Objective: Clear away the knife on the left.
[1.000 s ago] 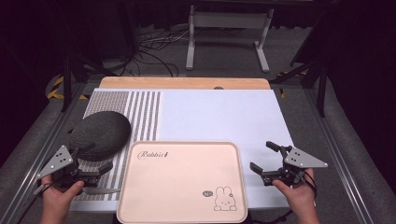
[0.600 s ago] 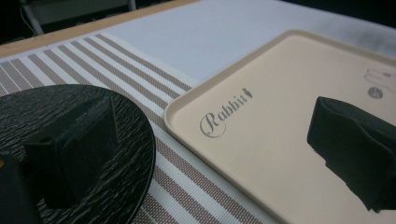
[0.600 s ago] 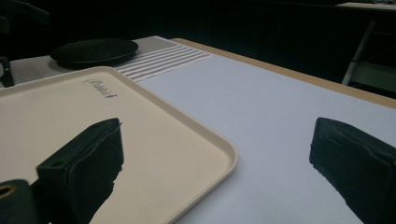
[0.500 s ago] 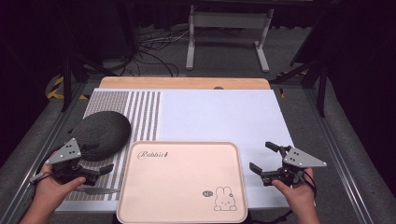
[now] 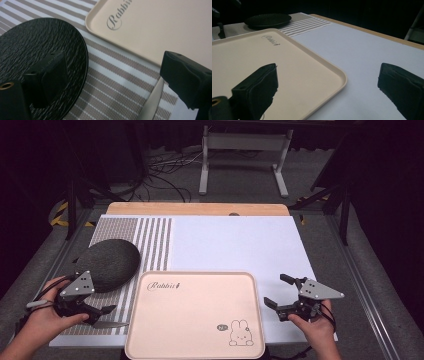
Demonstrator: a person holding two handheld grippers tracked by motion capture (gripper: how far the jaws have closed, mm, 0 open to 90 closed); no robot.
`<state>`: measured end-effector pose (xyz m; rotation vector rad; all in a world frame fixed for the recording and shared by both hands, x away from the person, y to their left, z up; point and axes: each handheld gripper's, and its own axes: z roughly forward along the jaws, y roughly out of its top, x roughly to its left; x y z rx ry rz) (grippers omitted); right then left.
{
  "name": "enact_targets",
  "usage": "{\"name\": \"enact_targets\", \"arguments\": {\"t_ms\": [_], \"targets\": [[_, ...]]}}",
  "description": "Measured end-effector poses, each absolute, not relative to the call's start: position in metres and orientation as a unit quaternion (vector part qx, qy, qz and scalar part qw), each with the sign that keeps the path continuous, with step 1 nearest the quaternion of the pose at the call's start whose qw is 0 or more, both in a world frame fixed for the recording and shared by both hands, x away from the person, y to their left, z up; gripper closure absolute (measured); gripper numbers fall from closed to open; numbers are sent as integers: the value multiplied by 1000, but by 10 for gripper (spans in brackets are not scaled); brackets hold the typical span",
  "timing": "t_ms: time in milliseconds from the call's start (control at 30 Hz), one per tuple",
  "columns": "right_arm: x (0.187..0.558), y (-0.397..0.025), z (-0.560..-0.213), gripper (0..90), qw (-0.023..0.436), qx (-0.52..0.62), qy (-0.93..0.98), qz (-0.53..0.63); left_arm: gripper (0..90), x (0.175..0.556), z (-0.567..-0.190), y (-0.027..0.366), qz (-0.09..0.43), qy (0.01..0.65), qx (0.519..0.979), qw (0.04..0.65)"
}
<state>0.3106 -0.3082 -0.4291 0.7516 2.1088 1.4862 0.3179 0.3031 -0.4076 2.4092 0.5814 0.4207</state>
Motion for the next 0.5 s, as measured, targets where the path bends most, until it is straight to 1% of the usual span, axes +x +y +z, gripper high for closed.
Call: {"name": "enact_targets", "arguments": {"t_ms": [167,233,400,500], "targets": [[311,-307,-430,38,223,270,767,537,101,317,-407,304,146,216,931,255],[311,-306,-430,38,222,267,769,537,101,318,-406,305,136,214,937,241],[311,-306,-430,39,221,265,771,536,104,321,-404,308,130,205,946,212],[311,-306,-430,39,219,263,773,535,106,320,-404,309,121,199,955,184]]}}
